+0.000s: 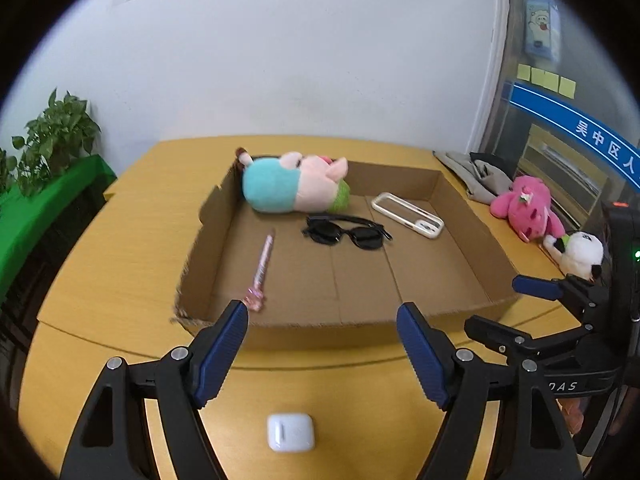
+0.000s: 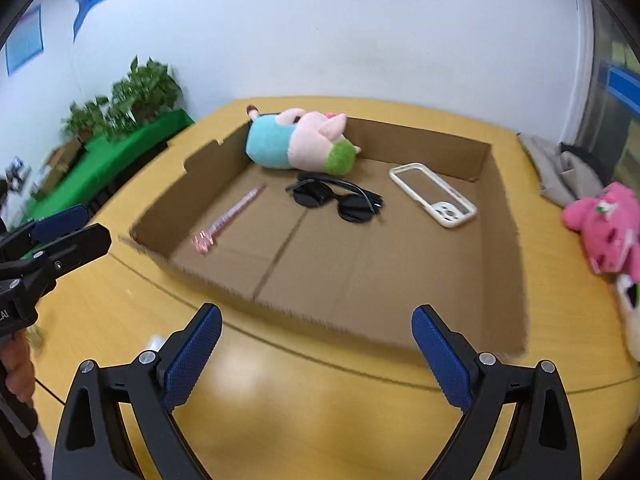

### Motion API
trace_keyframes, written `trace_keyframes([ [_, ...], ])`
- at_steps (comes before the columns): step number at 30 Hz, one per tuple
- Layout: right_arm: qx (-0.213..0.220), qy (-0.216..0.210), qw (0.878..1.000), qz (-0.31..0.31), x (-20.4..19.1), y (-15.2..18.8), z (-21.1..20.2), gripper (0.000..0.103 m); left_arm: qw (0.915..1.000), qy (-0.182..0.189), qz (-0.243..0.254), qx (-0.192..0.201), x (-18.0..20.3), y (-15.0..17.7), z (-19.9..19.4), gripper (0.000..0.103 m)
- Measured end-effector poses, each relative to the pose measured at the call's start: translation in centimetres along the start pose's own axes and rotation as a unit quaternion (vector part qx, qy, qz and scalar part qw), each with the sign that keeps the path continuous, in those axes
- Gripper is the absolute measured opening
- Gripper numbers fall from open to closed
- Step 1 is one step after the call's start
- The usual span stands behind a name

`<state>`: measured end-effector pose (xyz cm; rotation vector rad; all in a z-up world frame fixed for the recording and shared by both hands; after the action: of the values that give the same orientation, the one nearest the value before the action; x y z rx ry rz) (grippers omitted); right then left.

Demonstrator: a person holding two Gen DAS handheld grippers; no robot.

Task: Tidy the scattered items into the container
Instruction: 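Pull the left gripper back and move it down to the white earbud case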

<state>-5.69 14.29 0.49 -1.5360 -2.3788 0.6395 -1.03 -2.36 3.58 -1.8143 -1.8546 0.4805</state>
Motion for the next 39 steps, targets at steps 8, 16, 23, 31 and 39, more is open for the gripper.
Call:
trace_keyframes([
  [8, 0.014, 0.013, 1.000, 0.014, 0.0, 1.5, -2.0, 0.099, 0.9998, 0.002, 0.018, -0.002, 1.3, 1.5, -0.7, 0.077],
  [16, 0.011, 0.016, 1.000, 0.016, -0.3, 2.1, -2.2, 0.099, 0.9997, 0.001, 0.025, -0.007, 1.5, 2.4, -0.9, 0.077],
  [23, 0.010, 0.018, 1.000, 0.015, -0.5, 2.4, -2.3, 0.099, 0.9996, 0.005, 0.024, -0.013, 1.5, 2.9, -0.7, 0.077],
  [31, 0.007, 0.016, 1.000, 0.018, -0.3, 2.6, -2.0, 0.099, 0.9996, 0.009, 0.020, -0.018, 1.0, 3.1, -0.3, 0.077],
  [39, -0.022, -0.005, 1.000, 0.012, -0.8, 4.0, 0.3, 0.099, 0.9979, 0.026, 0.001, -0.060, -0.9, 4.5, 2.2, 0.077],
])
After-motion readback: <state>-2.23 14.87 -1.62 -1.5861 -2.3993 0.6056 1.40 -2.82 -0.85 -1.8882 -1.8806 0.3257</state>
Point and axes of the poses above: each gripper's, at about its wrist camera, not at the fingertips, and z roughly the way its jaws point, x to its right, y to its underside, the point moved 1 cm from there along z, roughly the way its jaws point, and after that the axes turned 14 degrees about -x, right-handed, at the moved point
